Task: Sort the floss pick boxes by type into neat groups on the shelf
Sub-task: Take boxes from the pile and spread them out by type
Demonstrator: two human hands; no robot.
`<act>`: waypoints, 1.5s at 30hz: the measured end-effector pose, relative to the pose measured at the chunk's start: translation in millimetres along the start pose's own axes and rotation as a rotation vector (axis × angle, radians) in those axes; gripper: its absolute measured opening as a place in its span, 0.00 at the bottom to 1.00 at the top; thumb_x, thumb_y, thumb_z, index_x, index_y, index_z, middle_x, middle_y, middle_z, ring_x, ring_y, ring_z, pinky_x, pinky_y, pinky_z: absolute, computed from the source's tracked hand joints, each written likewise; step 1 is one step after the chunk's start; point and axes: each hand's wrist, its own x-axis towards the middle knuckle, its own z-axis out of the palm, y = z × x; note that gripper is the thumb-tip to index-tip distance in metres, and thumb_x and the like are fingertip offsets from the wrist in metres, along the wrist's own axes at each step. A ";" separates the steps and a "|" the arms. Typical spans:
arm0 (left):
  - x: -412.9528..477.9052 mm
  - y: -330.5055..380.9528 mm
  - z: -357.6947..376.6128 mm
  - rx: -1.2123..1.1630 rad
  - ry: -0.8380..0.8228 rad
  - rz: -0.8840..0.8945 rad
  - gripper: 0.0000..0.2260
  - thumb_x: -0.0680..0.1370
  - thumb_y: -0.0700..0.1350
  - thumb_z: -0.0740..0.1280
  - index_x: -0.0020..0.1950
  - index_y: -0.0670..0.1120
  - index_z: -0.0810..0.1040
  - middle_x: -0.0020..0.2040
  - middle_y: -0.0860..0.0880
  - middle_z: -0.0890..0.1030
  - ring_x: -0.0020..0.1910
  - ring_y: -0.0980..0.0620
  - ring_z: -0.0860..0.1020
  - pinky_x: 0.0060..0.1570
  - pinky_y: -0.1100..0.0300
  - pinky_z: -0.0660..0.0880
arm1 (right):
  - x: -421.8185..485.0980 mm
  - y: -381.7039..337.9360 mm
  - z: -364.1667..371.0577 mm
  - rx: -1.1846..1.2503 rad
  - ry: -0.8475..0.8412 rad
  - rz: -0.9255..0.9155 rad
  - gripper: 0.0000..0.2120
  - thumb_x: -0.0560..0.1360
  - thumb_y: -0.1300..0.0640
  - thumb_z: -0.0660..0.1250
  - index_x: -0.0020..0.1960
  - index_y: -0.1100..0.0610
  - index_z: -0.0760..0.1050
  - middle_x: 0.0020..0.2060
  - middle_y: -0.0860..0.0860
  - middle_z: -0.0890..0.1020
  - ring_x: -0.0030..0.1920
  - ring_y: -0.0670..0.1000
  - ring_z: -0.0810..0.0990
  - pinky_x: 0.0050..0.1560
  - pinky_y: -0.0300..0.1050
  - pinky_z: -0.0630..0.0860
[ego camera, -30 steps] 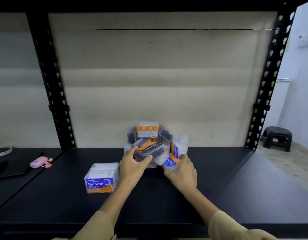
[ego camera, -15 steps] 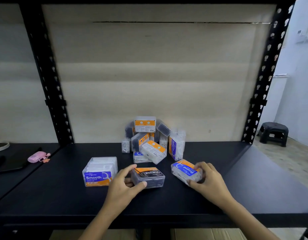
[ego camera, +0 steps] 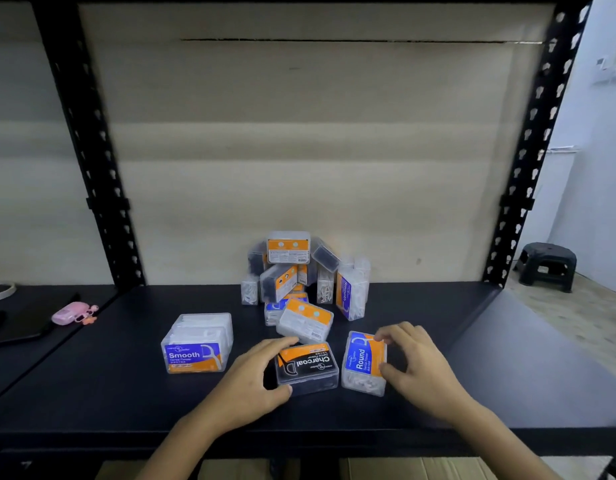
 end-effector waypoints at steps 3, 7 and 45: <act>-1.2 1.3 2.5 0.044 0.018 0.015 0.24 0.70 0.51 0.71 0.60 0.69 0.66 0.60 0.68 0.67 0.62 0.67 0.67 0.62 0.70 0.67 | 3.8 7.0 -0.4 0.025 -0.172 -0.046 0.22 0.70 0.46 0.64 0.63 0.45 0.67 0.60 0.39 0.67 0.61 0.42 0.67 0.61 0.41 0.69; -7.9 5.4 9.3 0.108 0.077 -0.055 0.25 0.68 0.63 0.70 0.63 0.62 0.69 0.56 0.65 0.64 0.59 0.65 0.69 0.57 0.66 0.71 | 0.7 10.5 2.3 -0.062 -0.163 -0.054 0.27 0.66 0.32 0.59 0.61 0.44 0.70 0.55 0.39 0.68 0.57 0.43 0.71 0.58 0.41 0.70; 9.7 25.7 2.3 -0.032 0.035 -0.054 0.44 0.59 0.57 0.78 0.69 0.66 0.58 0.61 0.59 0.57 0.59 0.63 0.67 0.49 0.75 0.67 | 12.9 33.3 -32.4 0.240 -0.311 0.055 0.30 0.59 0.57 0.80 0.51 0.45 0.65 0.50 0.43 0.73 0.47 0.43 0.76 0.41 0.34 0.73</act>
